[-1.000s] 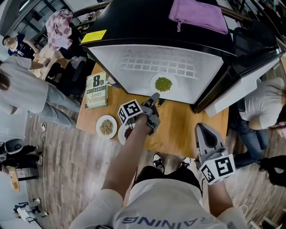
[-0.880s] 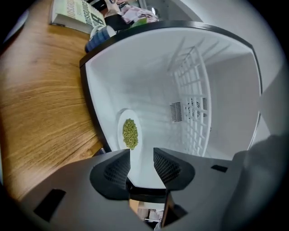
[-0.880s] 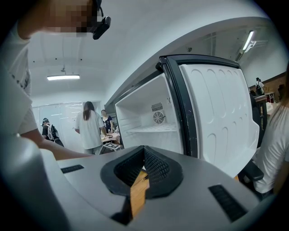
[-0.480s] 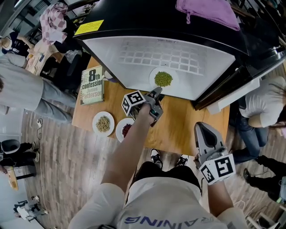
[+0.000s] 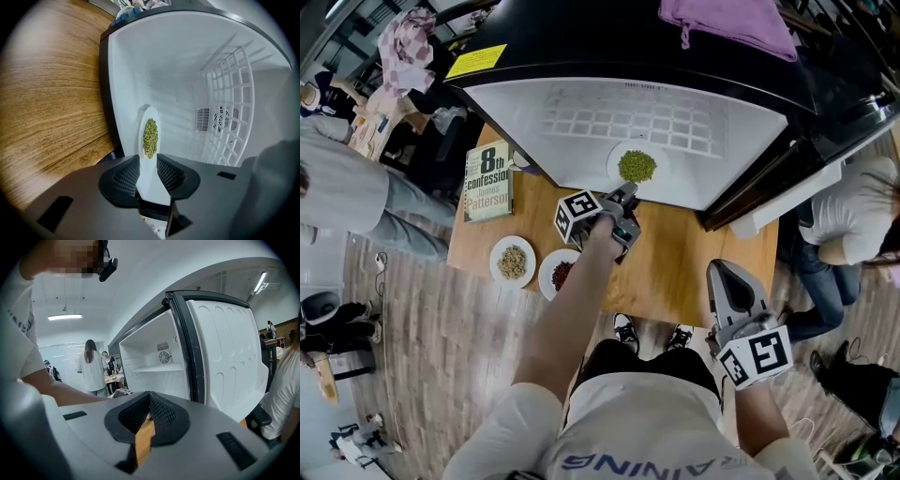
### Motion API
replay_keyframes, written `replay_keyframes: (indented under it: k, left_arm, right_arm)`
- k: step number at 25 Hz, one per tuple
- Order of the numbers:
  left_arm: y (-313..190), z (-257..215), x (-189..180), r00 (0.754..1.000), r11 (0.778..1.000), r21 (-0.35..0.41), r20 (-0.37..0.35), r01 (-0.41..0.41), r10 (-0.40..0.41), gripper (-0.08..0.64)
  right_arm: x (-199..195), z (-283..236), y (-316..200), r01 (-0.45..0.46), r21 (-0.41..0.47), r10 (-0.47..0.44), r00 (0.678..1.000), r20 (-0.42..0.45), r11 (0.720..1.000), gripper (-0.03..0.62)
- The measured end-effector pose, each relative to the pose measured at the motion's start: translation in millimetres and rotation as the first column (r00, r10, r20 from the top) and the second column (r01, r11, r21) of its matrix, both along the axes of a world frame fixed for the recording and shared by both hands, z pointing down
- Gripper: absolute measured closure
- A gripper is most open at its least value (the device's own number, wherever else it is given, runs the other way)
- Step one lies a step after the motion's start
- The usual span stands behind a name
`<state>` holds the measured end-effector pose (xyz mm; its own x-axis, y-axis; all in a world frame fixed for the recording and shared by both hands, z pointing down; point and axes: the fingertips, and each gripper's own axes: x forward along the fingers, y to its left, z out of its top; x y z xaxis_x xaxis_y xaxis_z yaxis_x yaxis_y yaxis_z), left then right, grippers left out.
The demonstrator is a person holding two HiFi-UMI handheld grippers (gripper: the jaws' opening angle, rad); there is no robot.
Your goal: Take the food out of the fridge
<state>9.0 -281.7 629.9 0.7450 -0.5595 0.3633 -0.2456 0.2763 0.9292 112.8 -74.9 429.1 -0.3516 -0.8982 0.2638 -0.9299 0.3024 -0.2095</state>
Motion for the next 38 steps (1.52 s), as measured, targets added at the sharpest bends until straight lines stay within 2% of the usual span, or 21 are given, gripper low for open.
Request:
replay_keyframes:
  k: [3, 4, 26, 29, 30, 33, 35, 38]
  left_arm:
    - [2.9, 6.2, -3.1, 1.000, 1.000, -0.025, 0.030, 0.009, -0.008, 0.522]
    - [3.5, 6.5, -3.3, 0.999, 1.000, -0.026, 0.035, 0.009, -0.008, 0.532]
    - [31.2, 9.4, -10.3, 0.999, 1.000, -0.018, 0.030, -0.011, 0.011, 0.532]
    - [28.4, 9.8, -5.2, 1.000, 1.000, -0.018, -0.011, -0.010, 0.010, 0.456]
    - [27.1, 9.9, -3.3, 1.000, 1.000, -0.020, -0.021, -0.010, 0.010, 0.451]
    - [23.8, 10.9, -0.1, 1.000, 0.999, -0.031, -0.015, -0.011, 0.010, 0.459]
    - [24.2, 13.3, -0.2, 1.000, 0.999, -0.042, 0.005, -0.013, 0.013, 0.522]
    - [23.5, 11.9, -1.3, 1.000, 0.999, -0.036, -0.005, -0.002, 0.001, 0.526]
  right_arm:
    - [-0.4, 1.9, 1.9, 0.003, -0.007, -0.003, 1.000, 0.003, 1.000, 0.574]
    - [-0.6, 2.5, 2.2, 0.005, -0.008, -0.005, 1.000, 0.003, 1.000, 0.574]
    - [-8.2, 2.5, 4.4, 0.045, -0.011, -0.045, 0.999, 0.000, 0.999, 0.574]
    - [-7.5, 3.3, 4.7, 0.043, -0.014, -0.043, 0.999, -0.002, 0.999, 0.574]
    - [-7.1, 3.5, 4.6, 0.041, -0.015, -0.041, 0.999, -0.003, 0.999, 0.574]
    - [-6.0, 3.6, 3.7, 0.036, -0.016, -0.036, 0.999, -0.003, 0.999, 0.574]
    - [-5.2, 4.2, 3.9, 0.033, -0.017, -0.033, 0.999, -0.001, 0.999, 0.574]
    - [-3.8, 6.5, 3.8, 0.029, -0.018, -0.029, 1.000, 0.002, 0.999, 0.574]
